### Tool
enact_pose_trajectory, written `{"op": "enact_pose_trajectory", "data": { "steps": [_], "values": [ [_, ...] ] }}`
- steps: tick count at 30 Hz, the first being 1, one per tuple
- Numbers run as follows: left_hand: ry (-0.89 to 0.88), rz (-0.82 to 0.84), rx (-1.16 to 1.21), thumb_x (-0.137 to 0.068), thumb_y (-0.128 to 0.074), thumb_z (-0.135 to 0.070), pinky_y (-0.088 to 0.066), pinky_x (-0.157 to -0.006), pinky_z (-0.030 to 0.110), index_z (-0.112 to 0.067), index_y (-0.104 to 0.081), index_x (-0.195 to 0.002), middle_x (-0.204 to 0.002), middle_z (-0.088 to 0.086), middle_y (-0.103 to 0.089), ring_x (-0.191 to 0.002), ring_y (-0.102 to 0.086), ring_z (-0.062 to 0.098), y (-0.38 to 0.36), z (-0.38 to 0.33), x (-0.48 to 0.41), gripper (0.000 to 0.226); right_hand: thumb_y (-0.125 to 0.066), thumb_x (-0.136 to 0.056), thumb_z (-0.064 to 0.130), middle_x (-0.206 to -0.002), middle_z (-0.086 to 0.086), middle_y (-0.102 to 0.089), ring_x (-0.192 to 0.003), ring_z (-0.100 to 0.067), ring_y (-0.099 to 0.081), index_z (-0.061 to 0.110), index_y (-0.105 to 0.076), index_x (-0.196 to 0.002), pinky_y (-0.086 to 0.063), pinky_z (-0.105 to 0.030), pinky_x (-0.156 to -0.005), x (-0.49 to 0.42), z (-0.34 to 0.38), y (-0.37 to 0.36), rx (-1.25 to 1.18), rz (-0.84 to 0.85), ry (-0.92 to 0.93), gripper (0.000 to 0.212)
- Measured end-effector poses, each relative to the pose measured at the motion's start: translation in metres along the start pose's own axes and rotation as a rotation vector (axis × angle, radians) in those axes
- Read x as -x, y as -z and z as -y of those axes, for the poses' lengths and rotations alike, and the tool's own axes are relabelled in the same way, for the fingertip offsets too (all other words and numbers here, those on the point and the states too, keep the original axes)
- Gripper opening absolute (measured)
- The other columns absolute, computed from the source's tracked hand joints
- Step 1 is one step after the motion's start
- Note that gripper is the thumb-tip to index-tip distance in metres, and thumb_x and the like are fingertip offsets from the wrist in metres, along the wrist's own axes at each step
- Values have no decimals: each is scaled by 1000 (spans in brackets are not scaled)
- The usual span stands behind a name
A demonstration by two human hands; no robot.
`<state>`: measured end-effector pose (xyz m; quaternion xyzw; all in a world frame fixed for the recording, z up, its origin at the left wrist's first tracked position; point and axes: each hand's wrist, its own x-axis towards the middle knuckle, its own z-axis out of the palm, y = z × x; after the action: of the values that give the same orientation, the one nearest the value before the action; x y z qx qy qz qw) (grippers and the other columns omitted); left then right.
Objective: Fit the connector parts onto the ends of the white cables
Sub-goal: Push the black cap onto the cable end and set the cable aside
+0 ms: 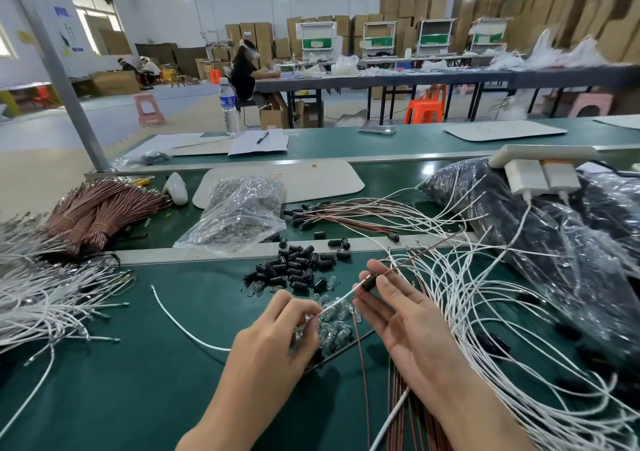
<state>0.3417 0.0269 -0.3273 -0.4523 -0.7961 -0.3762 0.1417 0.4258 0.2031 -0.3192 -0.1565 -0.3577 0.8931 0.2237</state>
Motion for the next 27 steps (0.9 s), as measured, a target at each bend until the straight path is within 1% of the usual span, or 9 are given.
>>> {"op": "enact_pose_trajectory", "data": {
  "steps": [3, 8, 14, 19, 23, 27],
  "values": [
    [-8, -5, 8, -94, -61, -26, -52, -55, 31, -29, -62, -98, -92, -19, -51, -63, -59, 10, 1, -1, 0, 5, -62, -86, 8, -105, -18, -74, -89, -25, -74, 5, -78, -105, -62, -33, -77, 1, -1, -2, -21, -3, -16, 25],
    [-18, -12, 17, -93, -59, -29, -52, -56, 31, -31, -62, -97, -93, -19, -51, -64, -60, 14, 2, 2, 0, 5, -63, -87, 9, -101, -16, -74, -84, -24, -74, 4, -76, -107, -63, -32, -74, 3, 2, 0, -46, -21, 15, 24],
    [-31, -13, 8, -93, -60, -28, -51, -53, 31, -33, -60, -98, -94, -21, -50, -63, -61, 13, 0, 3, 1, 7, -64, -86, 9, -99, -16, -74, -83, -23, -74, 3, -75, -110, -63, -33, -77, 4, 2, -2, -37, -10, 8, 27],
    [-33, -16, 15, -93, -62, -25, -50, -52, 30, -33, -61, -97, -93, -20, -50, -63, -60, 12, 1, 4, 2, 8, -63, -88, 10, -99, -14, -74, -86, -23, -73, 7, -77, -107, -62, -32, -77, 3, 3, 1, -55, -24, 36, 23],
    [-10, -3, 15, -93, -65, -23, -53, -56, 34, -34, -61, -98, -95, -20, -51, -66, -63, 11, 0, 3, 3, 12, -65, -85, 12, -101, -13, -74, -88, -23, -74, 10, -78, -105, -62, -31, -76, 3, 0, -1, -20, -4, 18, 24],
    [-2, -28, 22, -94, -61, -26, -52, -57, 33, -31, -62, -97, -93, -19, -52, -65, -60, 11, -1, 1, 2, 6, -67, -82, 12, -100, -12, -75, -89, -23, -74, 9, -77, -107, -61, -31, -75, 4, -3, -4, 17, 7, 11, 27]
  ]
}}
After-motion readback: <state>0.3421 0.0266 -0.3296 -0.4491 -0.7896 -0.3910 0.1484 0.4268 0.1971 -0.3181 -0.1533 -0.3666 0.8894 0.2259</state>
